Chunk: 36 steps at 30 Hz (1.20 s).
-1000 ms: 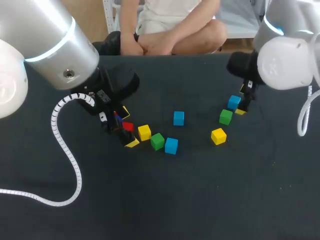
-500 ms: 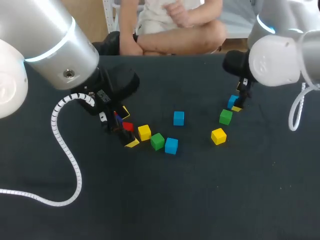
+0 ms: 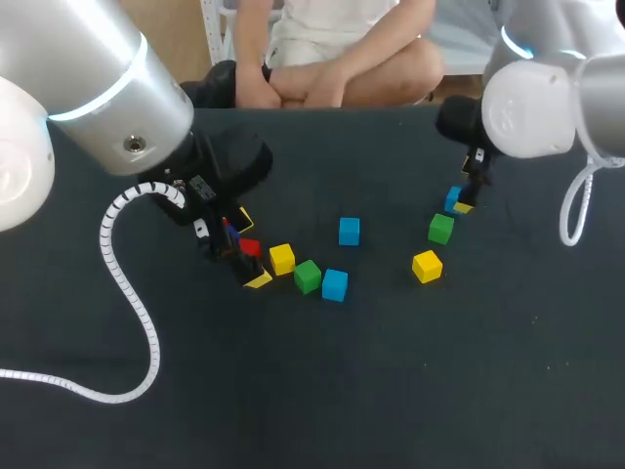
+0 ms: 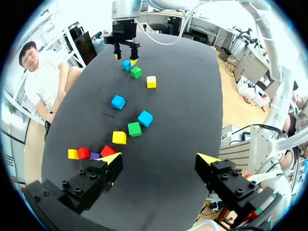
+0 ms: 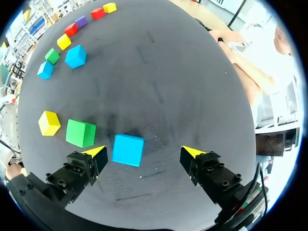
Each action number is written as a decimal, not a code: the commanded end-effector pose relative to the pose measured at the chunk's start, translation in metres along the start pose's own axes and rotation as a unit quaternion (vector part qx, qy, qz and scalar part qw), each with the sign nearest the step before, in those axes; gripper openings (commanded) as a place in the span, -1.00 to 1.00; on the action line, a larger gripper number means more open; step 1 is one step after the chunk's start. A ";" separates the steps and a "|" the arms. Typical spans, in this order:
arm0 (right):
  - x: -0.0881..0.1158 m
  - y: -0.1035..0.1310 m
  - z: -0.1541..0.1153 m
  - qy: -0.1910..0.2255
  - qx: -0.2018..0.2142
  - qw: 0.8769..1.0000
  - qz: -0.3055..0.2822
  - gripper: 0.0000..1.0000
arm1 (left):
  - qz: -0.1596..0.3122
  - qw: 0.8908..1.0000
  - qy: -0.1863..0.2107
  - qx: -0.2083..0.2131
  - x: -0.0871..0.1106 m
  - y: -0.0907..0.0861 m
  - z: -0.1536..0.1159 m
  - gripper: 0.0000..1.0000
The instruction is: Place the blue cubes, place green cubes on the blue cubes, place the yellow cubes on the green cubes, then place the red cubes on the yellow cubes, and place purple cube on the red cubes.
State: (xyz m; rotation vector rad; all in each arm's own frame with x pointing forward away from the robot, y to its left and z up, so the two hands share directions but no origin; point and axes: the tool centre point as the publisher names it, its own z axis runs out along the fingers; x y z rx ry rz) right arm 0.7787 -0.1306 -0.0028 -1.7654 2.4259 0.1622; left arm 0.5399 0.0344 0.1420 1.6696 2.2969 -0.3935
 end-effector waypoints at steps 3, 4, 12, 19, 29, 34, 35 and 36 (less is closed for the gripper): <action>-0.007 -0.007 0.002 0.006 0.000 1.000 -0.005 1.00 | 0.000 1.000 0.001 0.001 0.000 0.001 0.000 1.00; -0.007 -0.008 0.003 0.007 0.000 1.000 -0.005 1.00 | 0.000 1.000 0.001 0.001 0.000 0.001 0.000 1.00; -0.006 -0.007 0.010 0.023 0.002 1.000 0.001 1.00 | 0.000 1.000 0.001 0.001 0.000 0.001 0.000 1.00; -0.003 -0.003 0.013 0.029 0.000 1.000 0.009 1.00 | 0.000 1.000 0.001 0.001 0.000 0.001 0.000 1.00; -0.007 -0.008 0.014 0.026 -0.002 1.000 0.009 1.00 | 0.000 1.000 0.001 0.001 0.000 0.001 0.000 1.00; -0.010 -0.008 0.015 0.027 -0.003 1.000 0.005 1.00 | 0.000 1.000 0.001 0.001 0.000 0.001 0.000 1.00; -0.010 -0.008 0.015 0.027 -0.003 1.000 0.005 0.96 | 0.000 1.000 0.001 0.001 0.000 0.001 0.000 1.00; -0.011 -0.008 0.015 0.028 -0.003 1.000 0.004 0.95 | 0.000 1.000 0.001 0.001 0.000 0.001 0.000 1.00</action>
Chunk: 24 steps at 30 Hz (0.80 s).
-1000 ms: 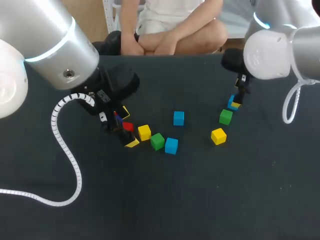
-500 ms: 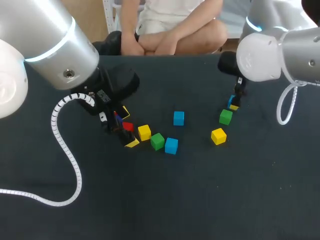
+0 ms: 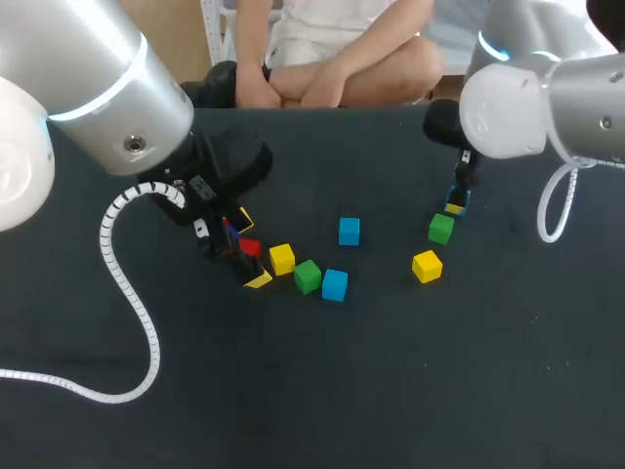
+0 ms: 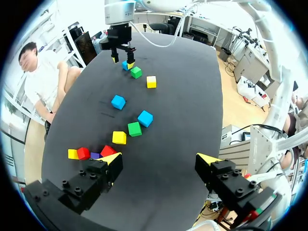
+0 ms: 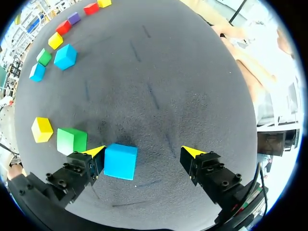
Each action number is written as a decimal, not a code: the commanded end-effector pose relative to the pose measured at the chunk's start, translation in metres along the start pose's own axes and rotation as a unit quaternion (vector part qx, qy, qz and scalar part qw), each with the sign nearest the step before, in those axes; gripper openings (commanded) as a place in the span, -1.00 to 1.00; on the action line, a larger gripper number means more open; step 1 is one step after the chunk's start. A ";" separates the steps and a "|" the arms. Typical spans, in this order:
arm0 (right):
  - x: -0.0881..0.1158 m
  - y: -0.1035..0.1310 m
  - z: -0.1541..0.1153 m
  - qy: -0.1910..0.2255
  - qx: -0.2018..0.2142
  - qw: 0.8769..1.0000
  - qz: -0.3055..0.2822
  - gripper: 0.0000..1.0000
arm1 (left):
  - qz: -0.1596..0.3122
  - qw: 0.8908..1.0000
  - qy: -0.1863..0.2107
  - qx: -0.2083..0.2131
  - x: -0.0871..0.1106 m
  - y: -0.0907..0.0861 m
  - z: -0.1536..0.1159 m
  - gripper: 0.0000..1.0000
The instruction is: Place the blue cubes, place green cubes on the blue cubes, place the yellow cubes on the green cubes, then place the red cubes on the yellow cubes, and place purple cube on the red cubes.
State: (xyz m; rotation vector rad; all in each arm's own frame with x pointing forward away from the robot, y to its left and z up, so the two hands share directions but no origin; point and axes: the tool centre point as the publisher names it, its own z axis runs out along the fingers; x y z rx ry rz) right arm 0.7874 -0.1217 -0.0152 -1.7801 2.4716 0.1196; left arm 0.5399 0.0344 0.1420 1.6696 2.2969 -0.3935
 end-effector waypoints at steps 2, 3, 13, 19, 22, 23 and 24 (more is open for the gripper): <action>-0.001 -0.003 0.001 0.003 -0.002 1.000 -0.001 0.84 | 0.000 1.000 0.001 0.001 0.000 0.001 0.000 1.00; -0.001 -0.004 0.001 0.005 -0.003 1.000 0.000 0.80 | 0.000 1.000 0.001 0.001 0.000 0.001 0.000 1.00; 0.002 -0.002 0.003 0.002 -0.009 1.000 0.008 1.00 | 0.000 1.000 0.001 0.001 0.000 0.001 0.000 1.00; 0.009 0.001 -0.002 -0.021 -0.024 0.999 0.011 1.00 | 0.000 1.000 0.001 0.001 0.000 0.001 0.000 1.00; 0.014 0.001 -0.004 -0.024 -0.023 0.999 0.013 1.00 | 0.000 1.000 0.001 0.001 0.000 0.001 0.000 1.00; 0.015 0.000 -0.004 -0.026 -0.024 0.999 0.013 1.00 | 0.000 1.000 0.001 0.001 0.000 0.001 0.000 1.00; 0.015 0.000 -0.004 -0.027 -0.024 0.999 0.012 1.00 | 0.000 1.000 0.001 0.001 0.000 0.001 0.000 1.00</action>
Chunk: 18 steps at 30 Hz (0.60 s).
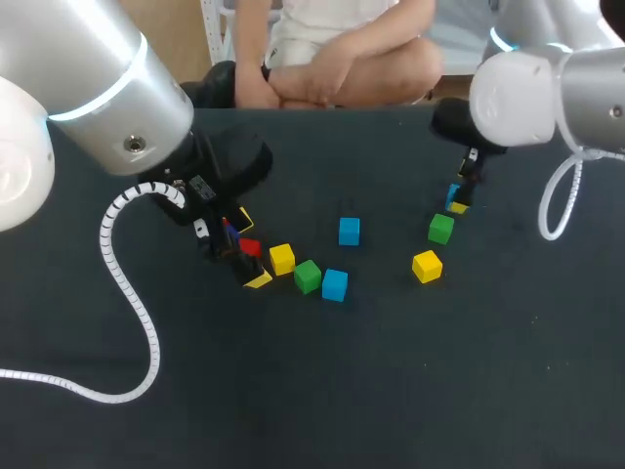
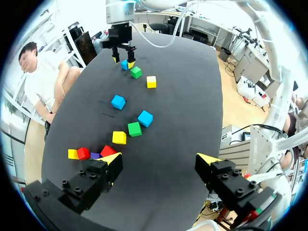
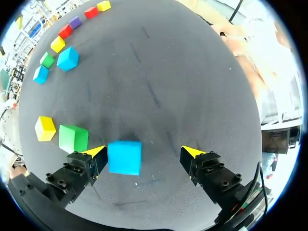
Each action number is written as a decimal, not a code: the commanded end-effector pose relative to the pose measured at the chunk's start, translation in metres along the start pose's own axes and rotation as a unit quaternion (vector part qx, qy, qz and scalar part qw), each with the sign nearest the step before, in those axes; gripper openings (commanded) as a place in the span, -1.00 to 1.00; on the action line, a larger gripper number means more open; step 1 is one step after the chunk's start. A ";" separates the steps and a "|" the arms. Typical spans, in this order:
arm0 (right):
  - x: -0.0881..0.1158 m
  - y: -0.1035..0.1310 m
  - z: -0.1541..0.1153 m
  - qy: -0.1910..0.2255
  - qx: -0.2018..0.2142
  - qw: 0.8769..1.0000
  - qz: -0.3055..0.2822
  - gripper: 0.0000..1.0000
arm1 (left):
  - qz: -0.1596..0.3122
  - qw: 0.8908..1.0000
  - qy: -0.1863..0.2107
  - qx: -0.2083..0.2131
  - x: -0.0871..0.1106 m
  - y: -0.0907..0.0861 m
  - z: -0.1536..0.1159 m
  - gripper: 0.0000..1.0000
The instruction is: Place the blue cubes, place green cubes on the blue cubes, place the yellow cubes on the green cubes, then place the red cubes on the yellow cubes, and place purple cube on the red cubes.
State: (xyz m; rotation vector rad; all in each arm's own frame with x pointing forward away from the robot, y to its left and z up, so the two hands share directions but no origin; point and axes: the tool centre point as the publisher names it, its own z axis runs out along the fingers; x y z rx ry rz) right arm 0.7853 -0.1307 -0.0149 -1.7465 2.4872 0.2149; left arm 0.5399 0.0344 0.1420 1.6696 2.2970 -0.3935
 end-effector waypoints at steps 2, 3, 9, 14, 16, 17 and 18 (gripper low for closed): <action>0.006 0.001 -0.002 -0.009 0.000 1.000 -0.004 1.00 | 0.000 1.000 0.001 0.001 0.000 0.001 0.000 1.00; 0.006 0.002 -0.002 -0.009 0.000 1.000 -0.005 1.00 | 0.000 1.000 0.001 0.001 0.000 0.001 0.000 1.00; 0.004 0.003 -0.001 -0.013 -0.001 1.000 -0.013 1.00 | 0.000 1.000 0.001 0.001 0.000 0.001 0.000 1.00; 0.003 0.004 0.000 -0.013 -0.002 1.000 -0.015 0.88 | 0.000 1.000 0.001 0.001 0.000 0.001 0.000 1.00; 0.002 0.004 0.001 -0.013 -0.002 1.000 -0.016 0.70 | 0.000 1.000 0.001 0.001 0.000 0.001 0.000 1.00; 0.002 0.004 0.001 -0.012 -0.002 1.000 -0.017 0.65 | 0.000 1.000 0.001 0.001 0.000 0.001 0.000 1.00; 0.001 0.005 0.000 -0.012 -0.002 1.000 -0.017 0.56 | 0.000 1.000 0.001 0.001 0.000 0.001 0.000 1.00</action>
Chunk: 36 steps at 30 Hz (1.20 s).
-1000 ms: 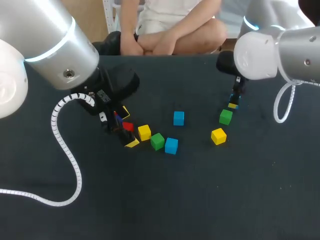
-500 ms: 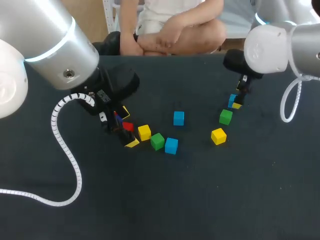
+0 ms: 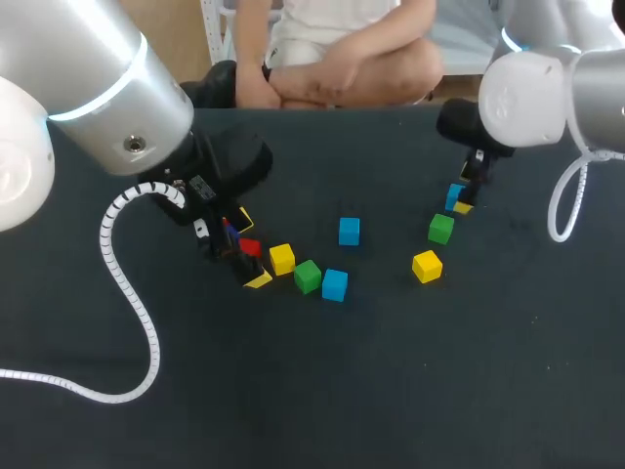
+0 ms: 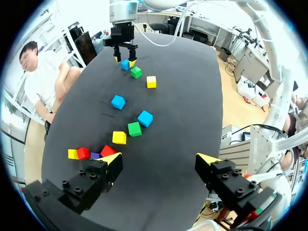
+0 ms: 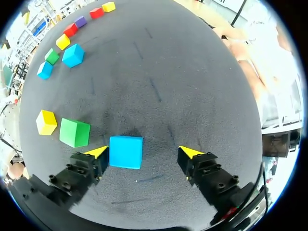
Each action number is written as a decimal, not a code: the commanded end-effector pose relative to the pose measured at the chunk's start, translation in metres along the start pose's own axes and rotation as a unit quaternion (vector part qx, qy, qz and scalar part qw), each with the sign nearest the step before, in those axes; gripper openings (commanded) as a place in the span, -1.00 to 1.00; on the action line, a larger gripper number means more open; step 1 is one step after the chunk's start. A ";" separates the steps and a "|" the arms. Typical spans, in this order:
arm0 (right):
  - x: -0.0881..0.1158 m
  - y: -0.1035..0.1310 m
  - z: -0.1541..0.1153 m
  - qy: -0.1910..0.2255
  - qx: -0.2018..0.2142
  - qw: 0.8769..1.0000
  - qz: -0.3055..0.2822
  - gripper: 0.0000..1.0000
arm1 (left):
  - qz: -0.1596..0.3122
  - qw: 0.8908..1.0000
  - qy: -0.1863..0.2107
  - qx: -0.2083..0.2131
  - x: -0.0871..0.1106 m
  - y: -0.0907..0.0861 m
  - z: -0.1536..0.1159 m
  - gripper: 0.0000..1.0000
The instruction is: Place the blue cubes, place green cubes on the blue cubes, place the yellow cubes on the green cubes, then place the red cubes on the yellow cubes, and place purple cube on the red cubes.
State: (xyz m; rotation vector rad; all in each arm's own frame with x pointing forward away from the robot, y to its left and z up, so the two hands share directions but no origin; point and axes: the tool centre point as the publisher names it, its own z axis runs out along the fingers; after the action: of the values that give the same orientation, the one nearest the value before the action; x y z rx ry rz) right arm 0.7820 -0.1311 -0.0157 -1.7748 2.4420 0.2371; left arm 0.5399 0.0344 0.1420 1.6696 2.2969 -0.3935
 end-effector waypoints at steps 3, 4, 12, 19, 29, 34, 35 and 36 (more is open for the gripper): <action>-0.001 0.002 0.000 -0.001 0.001 1.000 -0.002 0.00 | 0.000 1.000 0.001 0.001 0.000 0.001 0.000 1.00; -0.001 0.002 0.000 -0.001 0.001 1.000 -0.002 -0.03 | 0.000 1.000 0.001 0.001 0.000 0.001 0.000 1.00; 0.001 0.001 0.002 -0.001 0.000 1.000 0.000 -0.44 | 0.000 1.000 0.001 0.001 0.000 0.001 0.000 1.00; 0.001 0.002 0.002 -0.004 -0.002 1.000 -0.006 -1.00 | 0.000 1.000 0.001 0.001 0.000 0.001 0.000 1.00; 0.003 0.011 -0.016 -0.029 0.003 0.998 -0.056 -1.00 | 0.000 1.000 0.001 0.001 0.000 0.001 0.000 1.00; 0.001 0.021 -0.027 -0.031 0.004 0.997 -0.071 -1.00 | 0.000 1.000 0.001 0.001 0.000 0.001 0.000 1.00; 0.000 0.024 -0.030 -0.032 0.005 0.997 -0.076 -1.00 | 0.000 1.000 0.001 0.001 0.000 0.001 0.000 1.00; -0.001 0.027 -0.033 -0.033 0.006 0.996 -0.079 -1.00 | 0.000 1.000 0.001 0.001 0.000 0.001 0.000 1.00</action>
State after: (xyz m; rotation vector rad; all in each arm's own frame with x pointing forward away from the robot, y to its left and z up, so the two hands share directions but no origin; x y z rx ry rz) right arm 0.7708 -0.1279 0.0088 -1.9196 2.2544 0.2838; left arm 0.5399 0.0345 0.1420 1.6696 2.2970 -0.3935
